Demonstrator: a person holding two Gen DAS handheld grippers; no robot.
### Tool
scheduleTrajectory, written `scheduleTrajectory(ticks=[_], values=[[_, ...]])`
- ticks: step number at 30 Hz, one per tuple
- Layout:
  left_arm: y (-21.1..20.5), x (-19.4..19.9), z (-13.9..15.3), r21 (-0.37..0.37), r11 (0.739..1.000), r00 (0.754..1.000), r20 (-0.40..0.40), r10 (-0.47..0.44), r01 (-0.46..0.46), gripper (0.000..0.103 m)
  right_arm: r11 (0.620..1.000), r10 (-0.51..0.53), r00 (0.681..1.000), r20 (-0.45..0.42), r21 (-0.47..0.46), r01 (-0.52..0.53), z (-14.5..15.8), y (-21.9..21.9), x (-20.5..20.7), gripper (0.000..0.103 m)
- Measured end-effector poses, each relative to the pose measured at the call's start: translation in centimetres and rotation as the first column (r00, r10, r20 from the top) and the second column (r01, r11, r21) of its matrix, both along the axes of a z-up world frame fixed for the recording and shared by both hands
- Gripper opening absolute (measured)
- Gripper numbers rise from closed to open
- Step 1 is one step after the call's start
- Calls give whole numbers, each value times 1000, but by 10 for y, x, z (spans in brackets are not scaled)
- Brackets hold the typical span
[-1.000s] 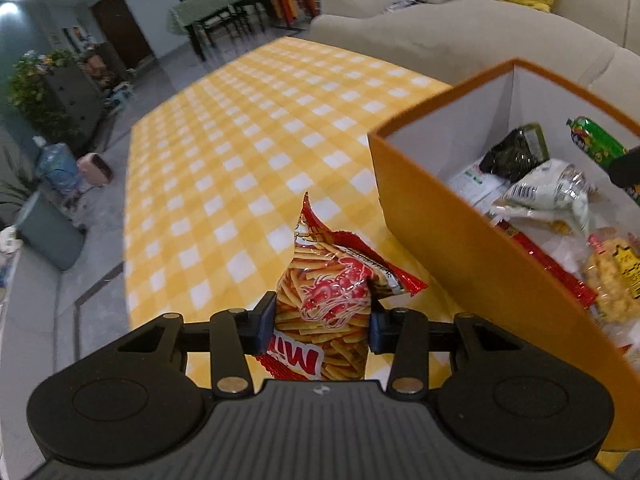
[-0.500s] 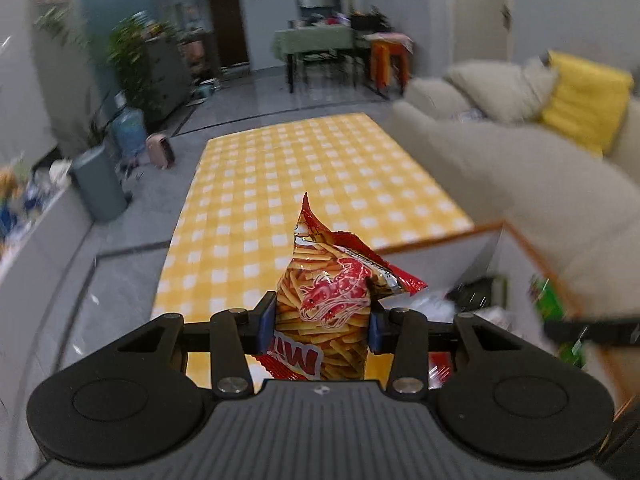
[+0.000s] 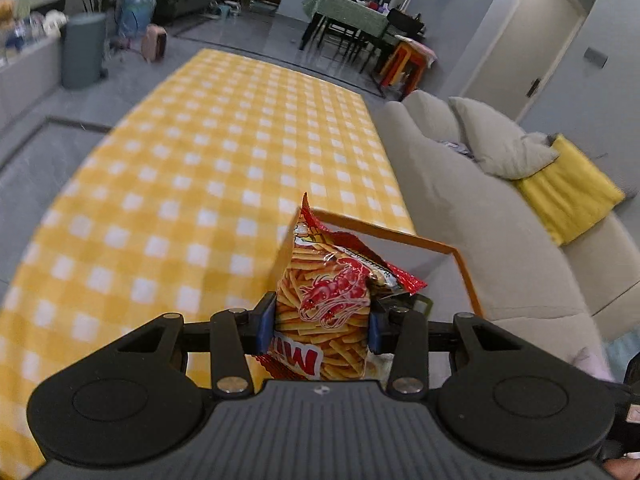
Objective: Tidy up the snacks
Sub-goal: 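Lift the red Mimi bag with the left tool and carry it over the box, then open the right tool to drop the green tube into the box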
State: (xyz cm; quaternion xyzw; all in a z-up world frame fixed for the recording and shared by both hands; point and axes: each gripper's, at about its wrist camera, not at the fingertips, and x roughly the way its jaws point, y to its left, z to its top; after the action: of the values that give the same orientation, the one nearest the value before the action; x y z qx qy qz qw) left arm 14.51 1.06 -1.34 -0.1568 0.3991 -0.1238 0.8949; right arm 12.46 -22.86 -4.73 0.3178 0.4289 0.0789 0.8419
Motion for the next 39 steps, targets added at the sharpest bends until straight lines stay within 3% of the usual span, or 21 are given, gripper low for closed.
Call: scheduleTrajectory(ticks=[2, 4, 7, 9, 12, 13, 16, 19, 22, 27, 31, 34, 36, 39], values=[[1, -2, -6, -27, 1000, 1000, 5, -15, 15, 48, 996, -82, 996, -18, -20, 82, 1, -3, -5, 20], [-2, -1, -9, -15, 999, 1000, 3, -30, 30, 49, 993, -97, 995, -16, -75, 95, 3, 3, -7, 20], [-5, -2, -9, 14, 999, 999, 16, -48, 48, 48, 969, 32, 999, -25, -245, -37, 11, 24, -1, 20], [-4, -4, -11, 9, 999, 999, 13, -47, 46, 48, 945, 62, 997, -54, -317, -76, 13, 29, 3, 20], [-8, -4, -15, -30, 995, 995, 9, -99, 99, 48, 857, 149, 979, -137, -477, -197, 11, 41, 6, 20], [-8, -4, -16, -42, 993, 994, 1, -108, 108, 48, 831, 176, 970, -167, -503, -237, 8, 46, 7, 20], [-9, -6, -20, -39, 994, 995, -9, -101, 100, 48, 824, 140, 967, -215, -516, -234, -6, 51, 12, 20], [-9, -8, -19, -26, 994, 994, -13, -105, 104, 48, 729, 87, 966, -245, -645, -229, -18, 66, 17, 20], [-6, -8, -20, -22, 995, 995, -19, -93, 93, 48, 665, 58, 964, -260, -710, -232, -26, 82, 22, 20], [2, -6, -23, -33, 997, 996, -41, -76, 75, 48, 514, 32, 961, -275, -820, -252, -44, 106, 29, 21], [2, -4, -25, -19, 997, 996, -50, -70, 70, 48, 502, 45, 967, -250, -831, -239, -46, 109, 31, 39], [0, -4, -24, -9, 997, 996, -48, -72, 71, 48, 512, 65, 969, -240, -825, -239, -45, 110, 29, 42], [-2, -5, -22, -12, 997, 996, -48, -76, 76, 48, 575, 69, 973, -220, -788, -219, -38, 103, 28, 44], [-5, -7, -17, -7, 996, 995, -38, -88, 87, 48, 718, 75, 985, -156, -677, -161, -18, 84, 24, 54]])
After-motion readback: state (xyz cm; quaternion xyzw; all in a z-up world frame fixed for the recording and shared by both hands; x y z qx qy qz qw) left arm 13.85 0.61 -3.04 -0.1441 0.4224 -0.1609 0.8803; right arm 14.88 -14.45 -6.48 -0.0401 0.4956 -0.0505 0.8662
